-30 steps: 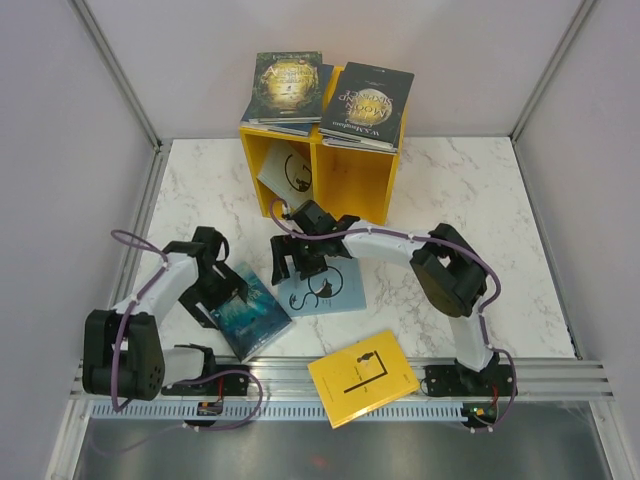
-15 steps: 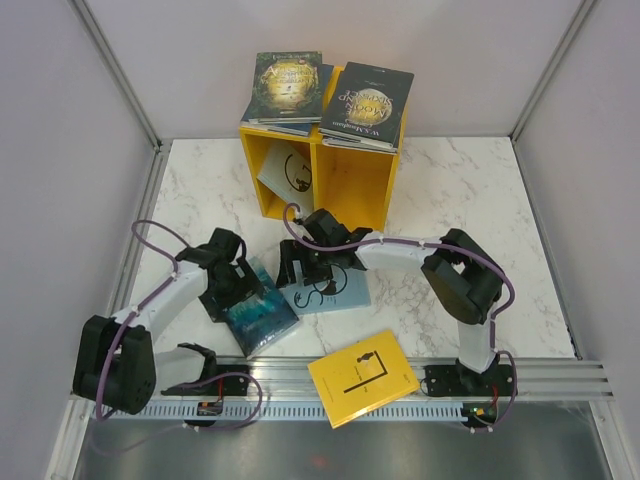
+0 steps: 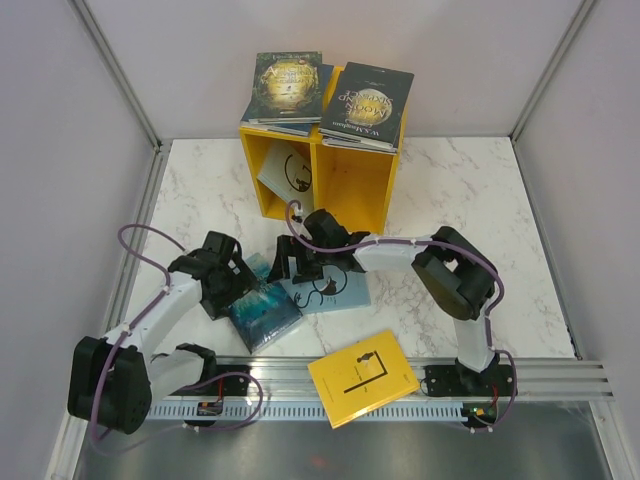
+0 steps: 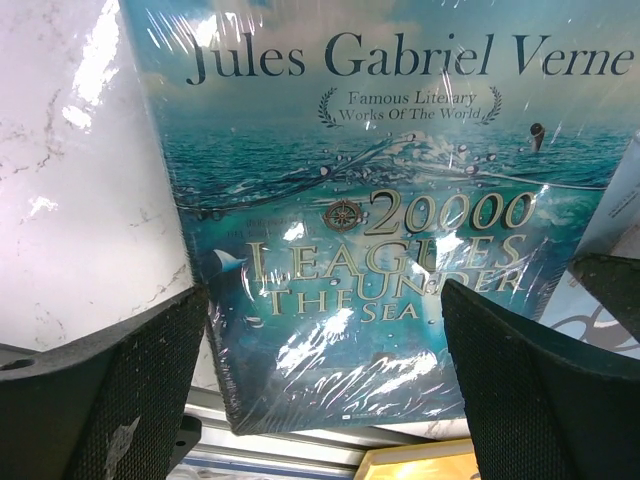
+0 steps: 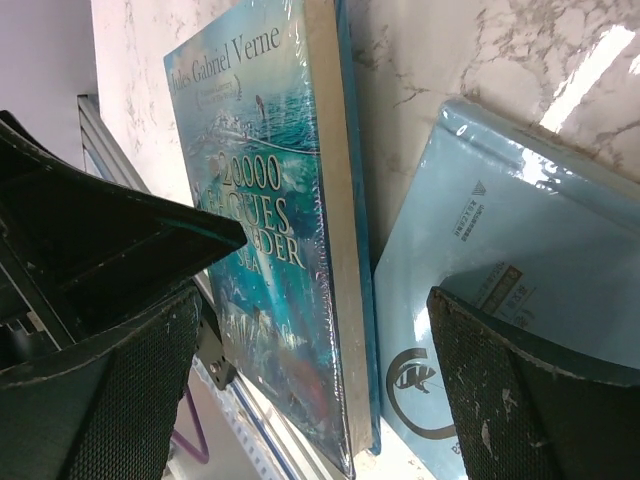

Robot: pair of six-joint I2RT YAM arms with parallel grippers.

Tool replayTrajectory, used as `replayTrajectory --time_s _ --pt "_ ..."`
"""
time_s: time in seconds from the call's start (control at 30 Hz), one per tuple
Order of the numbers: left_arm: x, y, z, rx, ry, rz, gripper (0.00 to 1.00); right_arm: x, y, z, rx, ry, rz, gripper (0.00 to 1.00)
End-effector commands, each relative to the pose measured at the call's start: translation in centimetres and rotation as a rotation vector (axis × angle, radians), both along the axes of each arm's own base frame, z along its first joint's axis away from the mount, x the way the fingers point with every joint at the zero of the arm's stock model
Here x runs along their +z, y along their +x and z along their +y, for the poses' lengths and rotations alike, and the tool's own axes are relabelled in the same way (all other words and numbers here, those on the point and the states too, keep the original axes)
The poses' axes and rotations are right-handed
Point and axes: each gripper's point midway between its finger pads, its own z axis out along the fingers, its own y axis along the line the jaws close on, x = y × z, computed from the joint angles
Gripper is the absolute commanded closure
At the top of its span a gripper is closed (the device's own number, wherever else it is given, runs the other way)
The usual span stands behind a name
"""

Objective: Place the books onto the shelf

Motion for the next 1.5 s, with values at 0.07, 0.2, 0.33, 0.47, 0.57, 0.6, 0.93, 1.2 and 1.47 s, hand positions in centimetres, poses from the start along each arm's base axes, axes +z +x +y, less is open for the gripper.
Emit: replayTrajectory --time_s 0.07,0.2,0.33,0.47,0.57,0.6,0.93,1.2,1.47 --pt "-2.8 -0.2 0.5 0.103 0.014 0.032 0.00 -0.4 0.3 -0.5 -0.016 0.030 0.009 0.02" --pt "-4.8 -1.2 0.6 0.099 0.027 0.104 0.00 -1.8 -0.4 -1.7 -0.026 0.013 0.044 0.03" --pt "-5.2 1.0 -1.7 0.042 -0.075 0.025 0.00 -2.1 -1.3 -2.5 -0.028 0.012 0.049 0.03" --pt "-5.0 3.8 -5.4 -0.096 -0.189 -0.027 0.00 -2.2 -1.7 -4.0 -0.041 0.000 0.056 0.03" --pt "-3.8 6.1 -8.5 -0.178 -0.248 -0.075 0.00 -2.1 -1.6 -5.1 -0.058 -0.002 0.059 0.03" --pt "-3.5 6.1 -9.7 -0.213 -0.253 -0.082 0.00 -2.2 -1.5 -5.6 -0.066 -0.005 0.065 0.03" --pt "3.4 8.0 -14.0 -0.353 -0.392 -0.241 0.00 -1.2 0.8 -6.5 -0.104 0.020 0.052 0.03" --pt "4.2 5.9 -8.1 -0.215 -0.286 -0.192 0.00 -1.4 2.6 -6.5 -0.101 0.025 0.049 0.03" --pt "1.0 2.3 -3.9 -0.073 -0.218 -0.102 0.00 -4.2 2.1 -7.2 -0.100 0.002 0.085 0.03"
